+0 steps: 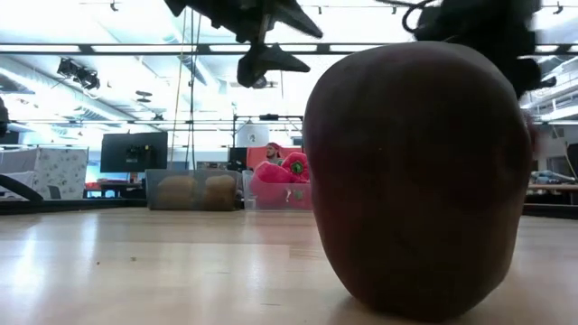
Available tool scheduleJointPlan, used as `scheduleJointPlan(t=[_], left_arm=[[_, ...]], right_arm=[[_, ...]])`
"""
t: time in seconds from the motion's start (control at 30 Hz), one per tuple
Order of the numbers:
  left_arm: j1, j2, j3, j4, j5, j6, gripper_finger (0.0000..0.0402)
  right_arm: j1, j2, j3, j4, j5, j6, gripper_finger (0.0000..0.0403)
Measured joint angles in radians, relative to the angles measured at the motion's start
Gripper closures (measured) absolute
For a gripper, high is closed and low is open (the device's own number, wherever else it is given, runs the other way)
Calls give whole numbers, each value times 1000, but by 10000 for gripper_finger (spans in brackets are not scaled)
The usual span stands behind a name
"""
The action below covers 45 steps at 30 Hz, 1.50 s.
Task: Sort produce into baskets
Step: Put the right red apple into the right black bin, then put the red apple into the right black bin
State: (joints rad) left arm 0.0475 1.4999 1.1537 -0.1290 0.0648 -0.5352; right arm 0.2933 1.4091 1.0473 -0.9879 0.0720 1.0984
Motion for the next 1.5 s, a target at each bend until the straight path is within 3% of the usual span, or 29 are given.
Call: scheduleJointPlan(t=[0.37,0.5,0.73,1.03,1.27,1.37,1.5], left_arm=[[86,-11,0,-104,0,174,144],[106,-11,0,-110,5,237,144],[112,-11,0,-110,28,353,144],[112,-10,0,-135,27,378,144],[113,11,0,-116,-19,418,144],[113,16,0,-128,2,471,144],[88,21,0,-127,106,642,151]], right_arm=[[-632,-219,0,-40,251,-304,118],[-828,-201,0,86,254,-426,118],[-1022,-99,0,194,304,-565,108],[-1133,12,0,211,192,-633,61],[-1135,-24,0,230,186,-698,33],[-1118,-75,0,230,88,-656,29],[-1055,-127,0,257,-168,-581,29]])
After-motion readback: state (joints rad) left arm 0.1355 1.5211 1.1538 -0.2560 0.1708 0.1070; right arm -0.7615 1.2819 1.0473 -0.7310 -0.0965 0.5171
